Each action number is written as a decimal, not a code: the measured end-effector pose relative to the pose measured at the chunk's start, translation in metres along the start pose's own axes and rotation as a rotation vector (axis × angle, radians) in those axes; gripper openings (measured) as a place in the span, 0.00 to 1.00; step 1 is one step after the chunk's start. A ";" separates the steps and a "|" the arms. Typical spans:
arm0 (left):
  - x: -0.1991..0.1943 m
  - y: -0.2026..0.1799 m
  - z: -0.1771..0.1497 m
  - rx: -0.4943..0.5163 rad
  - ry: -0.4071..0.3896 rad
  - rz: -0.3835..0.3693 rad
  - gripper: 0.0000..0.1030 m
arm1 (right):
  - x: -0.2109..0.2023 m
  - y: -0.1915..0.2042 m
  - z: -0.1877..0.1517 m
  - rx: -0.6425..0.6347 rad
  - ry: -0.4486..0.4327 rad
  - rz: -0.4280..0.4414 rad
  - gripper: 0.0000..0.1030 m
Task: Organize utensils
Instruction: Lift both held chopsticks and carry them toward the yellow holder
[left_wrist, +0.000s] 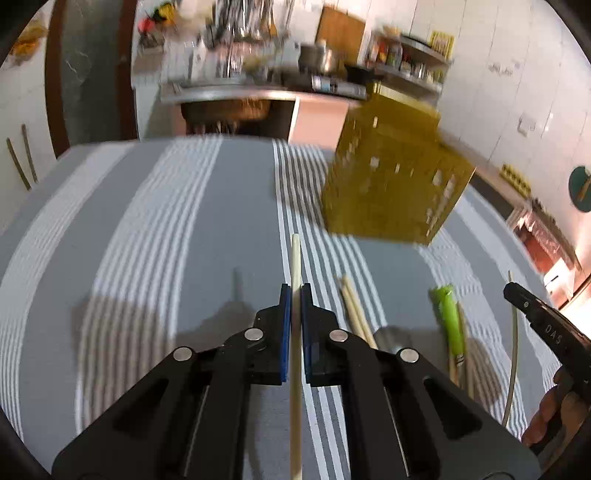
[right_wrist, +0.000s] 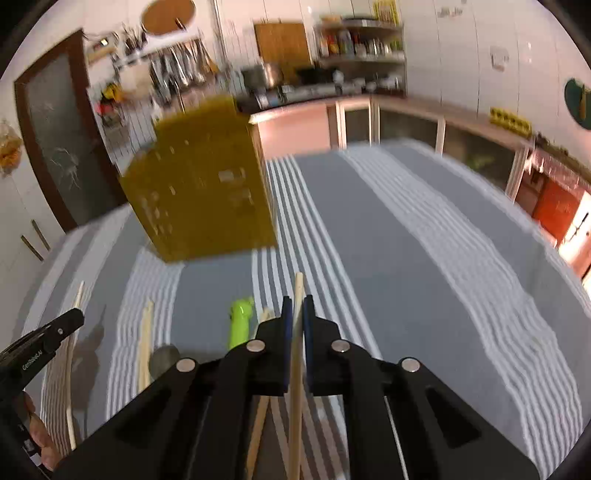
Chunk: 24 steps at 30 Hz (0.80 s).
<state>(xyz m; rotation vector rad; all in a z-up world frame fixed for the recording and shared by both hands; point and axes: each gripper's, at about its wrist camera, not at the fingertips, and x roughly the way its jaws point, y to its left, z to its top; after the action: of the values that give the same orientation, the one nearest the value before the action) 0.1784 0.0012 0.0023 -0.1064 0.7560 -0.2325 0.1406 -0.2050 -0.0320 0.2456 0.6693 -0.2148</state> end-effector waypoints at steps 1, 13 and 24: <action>-0.007 0.001 0.000 0.000 -0.026 -0.002 0.04 | -0.010 0.000 0.003 -0.005 -0.047 0.009 0.06; -0.076 0.002 -0.009 -0.043 -0.290 0.026 0.04 | -0.080 0.013 0.003 -0.102 -0.329 0.074 0.06; -0.096 0.006 -0.033 -0.049 -0.352 0.068 0.04 | -0.100 0.010 -0.015 -0.106 -0.369 0.089 0.06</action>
<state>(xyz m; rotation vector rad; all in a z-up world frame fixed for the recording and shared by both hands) 0.0887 0.0303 0.0411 -0.1627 0.4141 -0.1256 0.0578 -0.1797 0.0212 0.1280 0.3022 -0.1335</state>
